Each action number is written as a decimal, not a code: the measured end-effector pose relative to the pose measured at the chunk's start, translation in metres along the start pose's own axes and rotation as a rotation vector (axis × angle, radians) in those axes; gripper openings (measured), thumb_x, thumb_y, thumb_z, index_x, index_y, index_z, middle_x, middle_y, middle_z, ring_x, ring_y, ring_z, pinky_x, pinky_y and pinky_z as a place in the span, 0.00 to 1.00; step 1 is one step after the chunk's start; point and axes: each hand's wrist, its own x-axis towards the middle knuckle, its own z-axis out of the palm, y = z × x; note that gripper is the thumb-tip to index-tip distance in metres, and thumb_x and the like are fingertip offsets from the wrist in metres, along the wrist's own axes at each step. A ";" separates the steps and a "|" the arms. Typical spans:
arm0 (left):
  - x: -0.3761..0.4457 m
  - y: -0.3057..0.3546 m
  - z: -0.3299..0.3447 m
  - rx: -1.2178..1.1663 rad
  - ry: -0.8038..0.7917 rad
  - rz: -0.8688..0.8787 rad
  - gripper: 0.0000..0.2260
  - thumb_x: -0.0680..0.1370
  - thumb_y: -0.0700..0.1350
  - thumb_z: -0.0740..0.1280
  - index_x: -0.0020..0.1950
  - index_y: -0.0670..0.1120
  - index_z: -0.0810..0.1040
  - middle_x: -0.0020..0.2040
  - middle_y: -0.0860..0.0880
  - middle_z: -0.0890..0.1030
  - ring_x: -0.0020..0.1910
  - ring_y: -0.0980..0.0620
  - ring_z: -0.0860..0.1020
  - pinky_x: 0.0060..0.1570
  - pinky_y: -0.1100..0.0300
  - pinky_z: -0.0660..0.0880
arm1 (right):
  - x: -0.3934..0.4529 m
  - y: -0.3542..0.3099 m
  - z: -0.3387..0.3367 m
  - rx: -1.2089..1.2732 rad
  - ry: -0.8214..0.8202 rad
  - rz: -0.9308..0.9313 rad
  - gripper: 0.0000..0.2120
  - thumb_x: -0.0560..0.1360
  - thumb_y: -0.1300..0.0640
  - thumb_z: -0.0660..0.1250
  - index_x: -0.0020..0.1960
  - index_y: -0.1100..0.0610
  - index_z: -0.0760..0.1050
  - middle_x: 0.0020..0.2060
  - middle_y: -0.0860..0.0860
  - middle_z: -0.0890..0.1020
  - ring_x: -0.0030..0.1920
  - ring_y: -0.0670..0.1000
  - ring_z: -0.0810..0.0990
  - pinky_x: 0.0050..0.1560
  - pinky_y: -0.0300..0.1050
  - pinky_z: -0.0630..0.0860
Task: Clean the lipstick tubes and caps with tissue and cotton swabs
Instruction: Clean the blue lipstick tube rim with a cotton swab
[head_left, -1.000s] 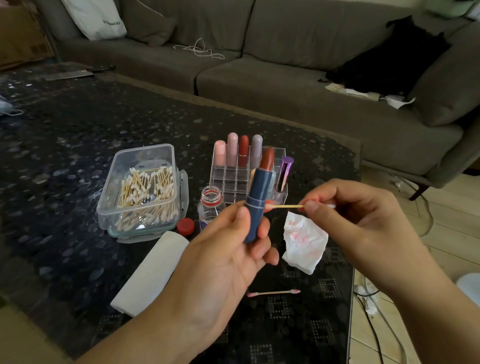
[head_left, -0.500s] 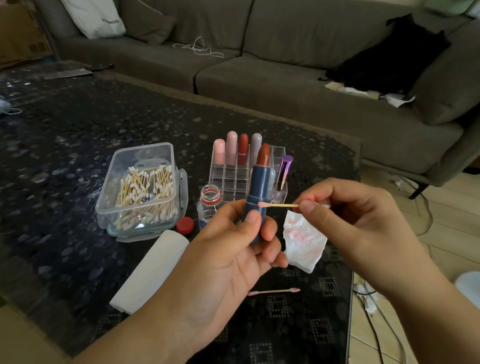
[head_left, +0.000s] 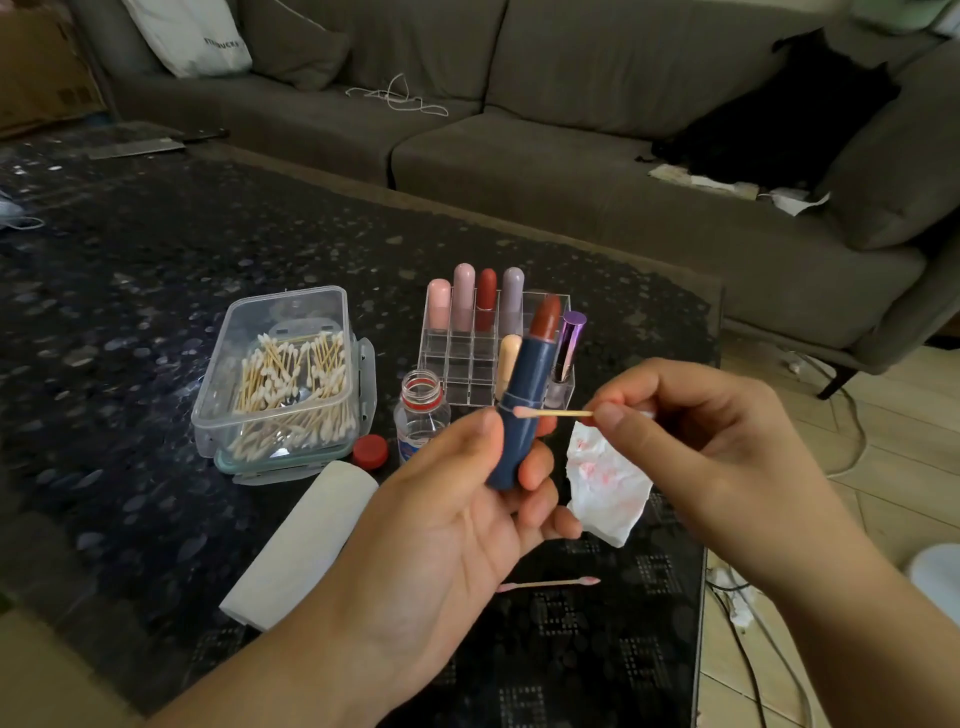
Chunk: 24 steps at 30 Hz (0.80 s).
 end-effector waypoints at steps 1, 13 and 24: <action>-0.001 0.001 0.001 -0.007 -0.008 -0.007 0.13 0.70 0.47 0.65 0.47 0.40 0.81 0.33 0.46 0.72 0.28 0.52 0.70 0.34 0.57 0.76 | 0.000 0.000 -0.001 0.010 0.010 0.007 0.10 0.67 0.44 0.66 0.40 0.50 0.80 0.31 0.58 0.76 0.33 0.63 0.72 0.32 0.46 0.70; -0.002 0.002 0.004 0.044 -0.014 0.011 0.10 0.71 0.42 0.63 0.50 0.40 0.76 0.32 0.46 0.73 0.28 0.51 0.72 0.34 0.57 0.77 | 0.001 0.000 -0.003 0.025 0.019 0.017 0.11 0.66 0.44 0.66 0.40 0.51 0.80 0.30 0.57 0.75 0.32 0.63 0.70 0.30 0.49 0.68; 0.001 -0.002 0.001 -0.002 0.009 0.001 0.13 0.72 0.47 0.63 0.45 0.41 0.83 0.33 0.46 0.73 0.28 0.53 0.71 0.34 0.57 0.77 | 0.001 0.000 -0.004 -0.017 0.031 -0.007 0.11 0.66 0.45 0.65 0.39 0.52 0.79 0.30 0.58 0.75 0.30 0.59 0.71 0.29 0.40 0.68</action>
